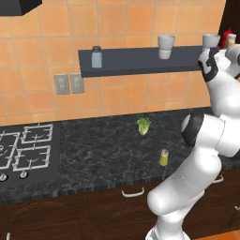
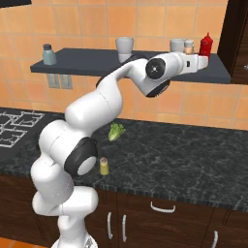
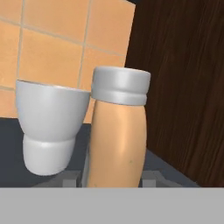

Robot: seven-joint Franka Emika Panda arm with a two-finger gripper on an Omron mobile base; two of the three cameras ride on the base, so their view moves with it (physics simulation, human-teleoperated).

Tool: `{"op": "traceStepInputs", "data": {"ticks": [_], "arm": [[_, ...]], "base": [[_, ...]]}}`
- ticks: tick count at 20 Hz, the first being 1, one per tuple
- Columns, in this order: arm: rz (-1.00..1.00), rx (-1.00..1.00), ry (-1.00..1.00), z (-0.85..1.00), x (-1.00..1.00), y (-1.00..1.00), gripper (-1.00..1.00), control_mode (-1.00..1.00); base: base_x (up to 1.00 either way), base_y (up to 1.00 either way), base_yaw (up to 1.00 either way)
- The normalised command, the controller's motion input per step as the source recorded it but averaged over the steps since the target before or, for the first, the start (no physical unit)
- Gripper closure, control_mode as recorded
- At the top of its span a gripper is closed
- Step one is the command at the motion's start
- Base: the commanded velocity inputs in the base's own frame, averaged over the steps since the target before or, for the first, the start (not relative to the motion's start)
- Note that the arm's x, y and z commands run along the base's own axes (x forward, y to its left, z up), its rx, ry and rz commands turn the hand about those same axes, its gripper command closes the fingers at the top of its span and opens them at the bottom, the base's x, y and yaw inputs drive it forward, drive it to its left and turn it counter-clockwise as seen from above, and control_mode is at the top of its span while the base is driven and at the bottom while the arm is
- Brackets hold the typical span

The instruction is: Put the shaker and condiment bottle from the counter next to their counterparts in the cabinet.

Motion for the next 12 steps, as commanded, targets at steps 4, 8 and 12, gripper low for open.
{"op": "traceStepInputs", "data": {"ticks": [4,8,12], "arm": [[0.03,0.19,0.06,-0.09,0.09,-0.14,1.0,-1.0],[0.05,0.11,0.03,0.0,0.21,-0.01,1.0,-1.0],[0.04,0.01,0.0,-0.04,0.14,0.0,1.0,-1.0]], "base": [[0.0,0.0,0.0],[0.0,0.0,0.0],[0.0,0.0,0.0]]}}
